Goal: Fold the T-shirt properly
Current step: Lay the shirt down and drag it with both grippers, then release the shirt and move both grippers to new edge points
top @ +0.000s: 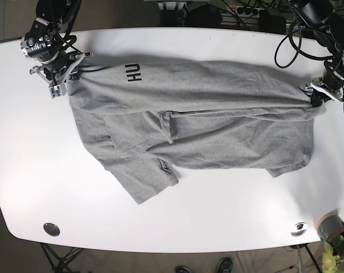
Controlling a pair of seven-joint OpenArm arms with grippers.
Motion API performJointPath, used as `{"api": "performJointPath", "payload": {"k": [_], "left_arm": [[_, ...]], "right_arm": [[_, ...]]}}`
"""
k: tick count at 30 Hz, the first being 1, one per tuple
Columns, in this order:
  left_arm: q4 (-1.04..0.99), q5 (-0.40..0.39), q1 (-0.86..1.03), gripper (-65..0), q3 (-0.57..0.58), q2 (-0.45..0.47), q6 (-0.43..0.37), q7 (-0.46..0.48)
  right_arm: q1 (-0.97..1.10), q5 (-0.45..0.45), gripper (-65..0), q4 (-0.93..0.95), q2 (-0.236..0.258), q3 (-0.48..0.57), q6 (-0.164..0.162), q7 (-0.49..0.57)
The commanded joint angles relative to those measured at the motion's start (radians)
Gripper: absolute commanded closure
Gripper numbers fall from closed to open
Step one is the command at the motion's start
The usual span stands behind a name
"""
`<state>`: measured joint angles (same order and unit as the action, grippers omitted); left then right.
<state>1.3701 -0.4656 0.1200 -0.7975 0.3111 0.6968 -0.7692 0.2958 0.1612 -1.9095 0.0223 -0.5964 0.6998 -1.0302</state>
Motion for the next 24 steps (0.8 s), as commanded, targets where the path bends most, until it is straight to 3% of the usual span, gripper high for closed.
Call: {"api": "performJointPath", "payload": {"k": [1,6,13,19,24], "left_arm": [[0.019,-0.014,-0.006,-3.6,0.019,0.027,0.001,0.02],[0.021,-0.014,-0.003,-12.8,0.03,0.027,0.001,0.02],[0.021,-0.014,-0.009,-33.3,0.03,0.027,-0.001,0.02],[0.111,-0.015,-0.009,-35.0,0.03,0.041,-0.001,0.02],[0.183,-0.017,-0.026,-34.7,0.028,0.04,-0.001,0.02]], "right_arm": [[-0.011,0.01,-27.4,-0.023,0.008,-0.003,-0.002,0.017],[-0.014,0.01,-29.8,-0.023,0.006,-0.001,-0.002,0.017],[-0.103,0.005,-30.0,-0.014,0.009,-0.001,-0.002,0.017],[-0.234,0.001,-30.0,0.038,0.012,0.003,-0.002,0.012],[-0.341,-0.001,-30.0,0.163,0.051,0.049,-0.002,0.015]]}}
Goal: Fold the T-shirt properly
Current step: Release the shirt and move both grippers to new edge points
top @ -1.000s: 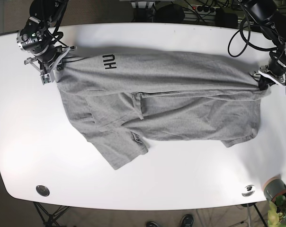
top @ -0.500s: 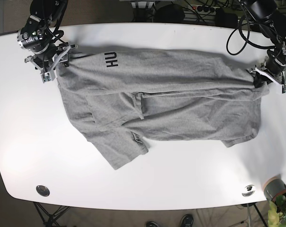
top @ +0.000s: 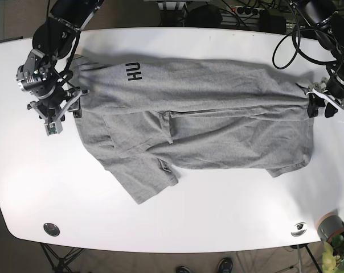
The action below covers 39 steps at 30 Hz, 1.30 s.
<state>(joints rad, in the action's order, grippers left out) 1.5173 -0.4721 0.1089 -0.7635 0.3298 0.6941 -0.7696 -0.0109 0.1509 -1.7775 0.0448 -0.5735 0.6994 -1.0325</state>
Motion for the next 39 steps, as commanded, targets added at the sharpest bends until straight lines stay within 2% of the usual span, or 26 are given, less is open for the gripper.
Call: {"api": "performJointPath", "payload": {"k": [1,3,5,6,8,10,14,16,20,22,26,29,31,33,35,38,39], "left_arm": [[0.044,-0.01,-0.018,-34.7,-0.006,0.021,0.002,0.02],[0.058,-0.01,-0.019,-34.6,-0.006,0.021,0.002,0.02],[0.07,-0.009,-0.019,-34.6,-0.006,0.021,0.002,0.02],[0.073,-0.009,-0.019,-34.6,-0.006,0.021,0.002,0.02],[0.075,-0.009,-0.019,-34.6,-0.006,0.021,0.002,0.02],[0.073,-0.009,-0.019,-34.6,-0.006,0.021,0.002,0.02],[0.068,-0.007,-0.018,-34.6,-0.004,0.021,0.002,0.02],[0.068,-0.007,-0.016,-34.9,-0.004,0.021,0.002,0.02],[0.067,-0.007,-0.015,-35.0,0.009,0.021,0.002,0.02],[0.067,-0.006,-0.015,-35.0,0.031,0.022,0.002,0.02],[0.067,-0.006,-0.018,-35.0,0.051,0.027,-0.007,0.02],[0.067,-0.006,-0.019,-35.0,0.057,0.027,-0.067,0.02],[0.067,-0.007,-0.021,-35.1,0.06,0.027,-0.113,0.022],[0.067,-0.007,-0.034,-35.1,0.06,0.027,-0.156,0.022],[0.062,-0.006,-0.065,-35.1,0.058,0.027,-0.189,0.022],[0.004,0.032,-0.111,-35.3,0.06,0.028,-0.25,0.022],[-0.008,0.051,-0.125,-35.4,0.06,0.028,-0.259,0.022]], "right_arm": [[-0.05,0.009,-30.0,0.054,0.039,0.043,-0.001,0.017],[-0.096,0.009,-30.0,0.127,0.066,0.077,-0.001,0.024],[-0.137,0.009,-30.0,0.201,0.074,0.097,-0.005,0.056],[-0.159,0.009,-30.0,0.249,0.08,0.102,-0.034,0.087],[-0.188,0.009,-30.0,0.325,0.1,0.106,-0.07,0.129],[-0.235,0.011,-30.0,0.423,0.119,0.106,-0.09,0.169],[-0.304,0.011,-30.1,0.586,0.163,0.106,-0.091,0.229],[-0.327,0.011,-32.3,0.644,0.174,0.106,-0.091,0.249],[-0.341,0.011,-40.6,0.684,0.169,0.106,-0.09,0.261],[-0.34,0.014,-40.9,0.684,0.166,0.106,-0.09,0.261],[-0.323,0.014,-40.0,0.684,0.123,0.148,-0.09,0.261],[-0.308,0.02,-40.0,0.684,0.116,0.177,-0.093,0.266],[-0.303,0.02,-39.8,0.684,0.093,0.185,-0.093,0.268],[-0.301,0.019,-37.3,0.684,0.08,0.178,-0.093,0.268],[-0.301,0.019,-31.7,0.687,0.08,0.178,-0.094,0.278],[-0.301,0.017,-17.6,0.687,0.077,0.18,-0.094,0.306],[-0.301,0.019,-15.2,0.687,0.077,0.18,-0.094,0.306]]}}
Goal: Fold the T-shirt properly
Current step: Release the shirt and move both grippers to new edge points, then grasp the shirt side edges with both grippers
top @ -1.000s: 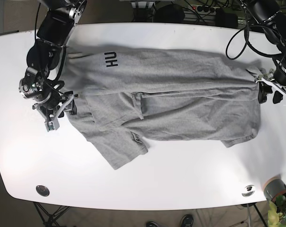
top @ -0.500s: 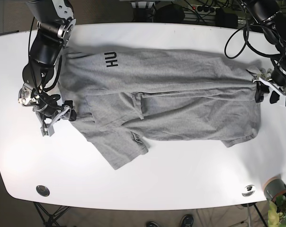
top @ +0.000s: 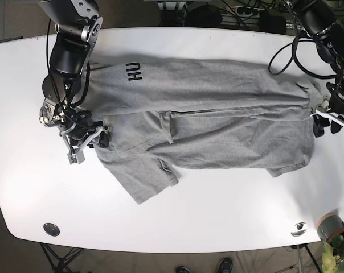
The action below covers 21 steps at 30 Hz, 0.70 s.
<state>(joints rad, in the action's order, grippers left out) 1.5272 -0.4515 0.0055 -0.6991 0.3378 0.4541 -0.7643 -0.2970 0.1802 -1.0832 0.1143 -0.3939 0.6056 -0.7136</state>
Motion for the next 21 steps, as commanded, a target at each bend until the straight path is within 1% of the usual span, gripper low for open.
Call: {"api": "performJointPath", "payload": {"k": [1,2,3,5,7,9,11,14,16,21], "left_arm": [[-0.037,0.056,-0.043,-36.1,-0.004,0.02,-0.031,0.016],[-0.063,0.095,-0.075,-38.3,-0.004,0.02,-0.048,0.016],[-0.086,0.127,-0.101,-40.7,-0.004,0.019,-0.058,0.016],[-0.133,0.198,-0.155,-46.8,-0.004,0.016,-0.076,0.018],[-0.178,0.254,-0.21,-51.3,-0.004,0.014,-0.087,0.018],[-0.225,0.297,-0.261,-52.1,-0.003,0.014,-0.085,0.019],[-0.299,0.319,-0.316,-51.9,0.026,0.02,-0.085,0.021],[-0.386,0.316,-0.371,-51.9,0.068,0.042,-0.085,0.036],[-0.459,0.316,-0.405,-51.9,0.094,0.057,-0.085,0.073],[-0.635,0.317,-0.477,-51.9,0.18,0.062,-0.085,0.171]], "right_arm": [[-0.015,-0.011,-12.5,-0.007,0.009,0.0,0.0,-0.013],[-0.017,-0.011,-9.0,-0.007,0.011,0.0,0.0,-0.013],[-0.017,-0.011,-7.1,-0.007,0.011,0.002,0.0,-0.013],[-0.017,-0.011,-6.2,-0.01,0.012,0.003,0.0,-0.013],[-0.018,-0.011,-6.0,-0.01,0.012,0.005,0.0,-0.013],[-0.018,-0.011,-5.9,-0.01,0.012,0.005,0.0,-0.013],[-0.018,-0.012,-5.9,-0.01,0.012,0.005,0.0,-0.011],[-0.018,-0.011,-5.9,-0.01,0.012,0.005,0.0,-0.01],[-0.018,-0.011,-5.9,-0.012,0.009,0.005,0.0,-0.01],[-0.021,-0.011,-5.9,-0.01,0.008,0.002,0.0,-0.01]]}}
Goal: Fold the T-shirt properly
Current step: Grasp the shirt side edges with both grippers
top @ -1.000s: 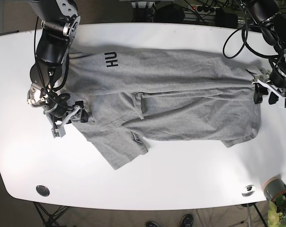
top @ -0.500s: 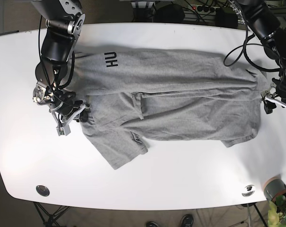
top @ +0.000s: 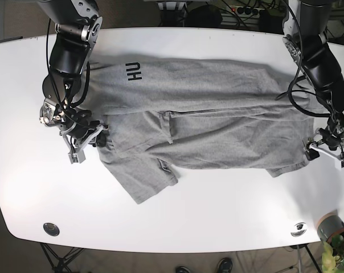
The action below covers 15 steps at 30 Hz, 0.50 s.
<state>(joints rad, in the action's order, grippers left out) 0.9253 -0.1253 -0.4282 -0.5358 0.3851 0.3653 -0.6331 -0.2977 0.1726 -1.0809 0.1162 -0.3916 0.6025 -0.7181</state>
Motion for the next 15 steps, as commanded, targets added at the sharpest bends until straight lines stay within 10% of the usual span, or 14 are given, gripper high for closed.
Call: {"api": "performJointPath", "payload": {"k": [1,15], "left_arm": [[-0.064,-0.006,-0.056,-51.9,0.026,0.021,0.004,0.058],[-0.391,-0.01,-0.157,-51.9,0.162,0.047,0.067,0.21]], "right_arm": [[-0.021,-0.003,-5.9,-0.012,0.006,0.0,0.003,-0.005],[-0.021,-0.002,-5.9,-0.029,0.006,-0.004,0.007,-0.004]]}}
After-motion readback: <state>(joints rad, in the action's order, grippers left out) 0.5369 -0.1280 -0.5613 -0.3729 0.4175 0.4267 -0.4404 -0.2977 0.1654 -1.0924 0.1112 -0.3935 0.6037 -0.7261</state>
